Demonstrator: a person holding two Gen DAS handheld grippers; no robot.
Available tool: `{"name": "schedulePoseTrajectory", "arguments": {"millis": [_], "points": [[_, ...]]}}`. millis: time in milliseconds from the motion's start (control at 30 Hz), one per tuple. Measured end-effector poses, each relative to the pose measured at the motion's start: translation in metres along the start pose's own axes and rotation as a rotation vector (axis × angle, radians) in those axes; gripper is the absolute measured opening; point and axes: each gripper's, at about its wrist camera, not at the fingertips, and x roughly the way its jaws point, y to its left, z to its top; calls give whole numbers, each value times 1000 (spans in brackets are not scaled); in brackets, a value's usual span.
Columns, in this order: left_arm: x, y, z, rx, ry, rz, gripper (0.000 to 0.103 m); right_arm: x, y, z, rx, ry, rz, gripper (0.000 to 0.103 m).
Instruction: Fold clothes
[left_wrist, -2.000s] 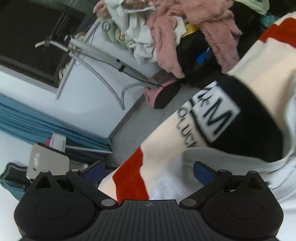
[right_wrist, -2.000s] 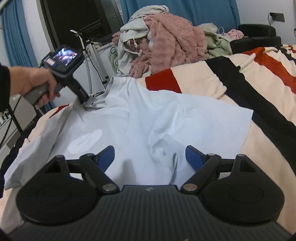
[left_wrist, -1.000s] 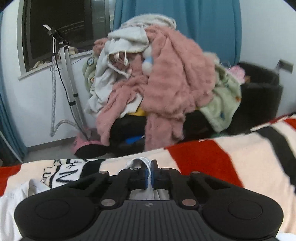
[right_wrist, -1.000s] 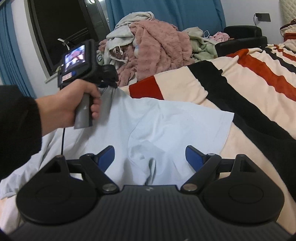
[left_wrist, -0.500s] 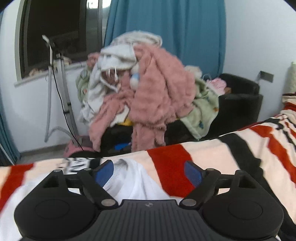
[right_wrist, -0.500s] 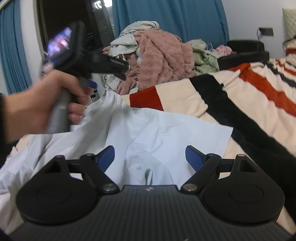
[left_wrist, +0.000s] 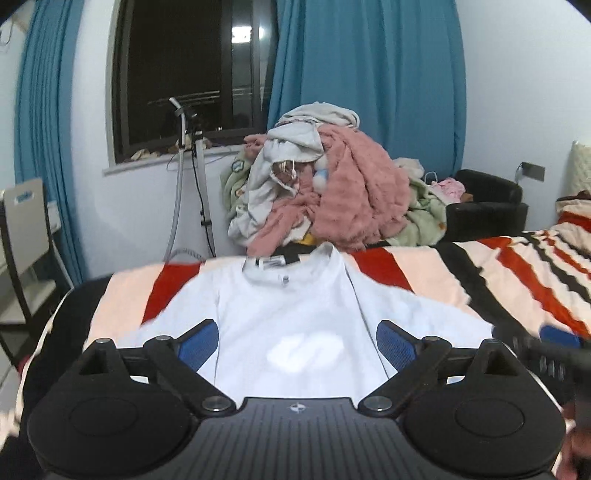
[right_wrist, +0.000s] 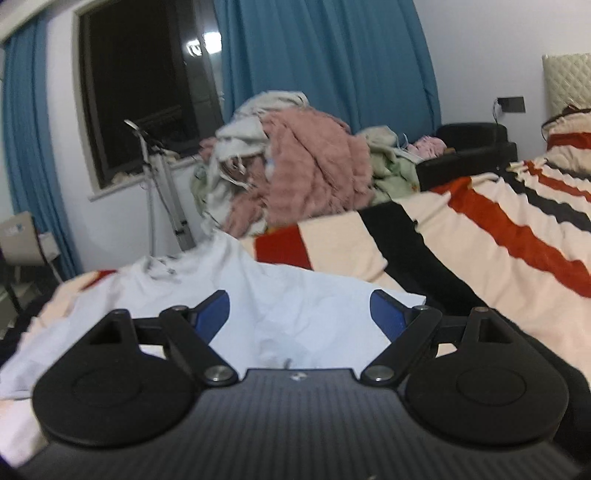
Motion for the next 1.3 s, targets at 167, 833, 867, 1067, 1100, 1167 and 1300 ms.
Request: {"name": "schedulePoseTrajectory", "arguments": {"millis": [167, 833, 867, 1067, 1100, 1167, 1300], "points": [[-63, 18, -44, -33, -40, -11, 96, -37, 17, 6, -70, -23, 29, 85], [-75, 24, -95, -37, 2, 13, 99, -17, 7, -12, -64, 15, 42, 84], [-73, 24, -96, -38, 9, 15, 99, -10, -1, -11, -16, 25, 43, 84], [-63, 27, -100, -67, 48, 24, 99, 49, -80, -13, 358, 133, 7, 82], [-62, 27, -101, -71, 51, 24, 99, 60, -92, -17, 405, 151, 0, 82], [-57, 27, -101, -76, 55, 25, 99, 80, -114, -27, 490, 182, -16, 76], [-46, 29, -102, -101, 56, 11, 99, 118, -143, -48, 609, 224, 12, 69]]}}
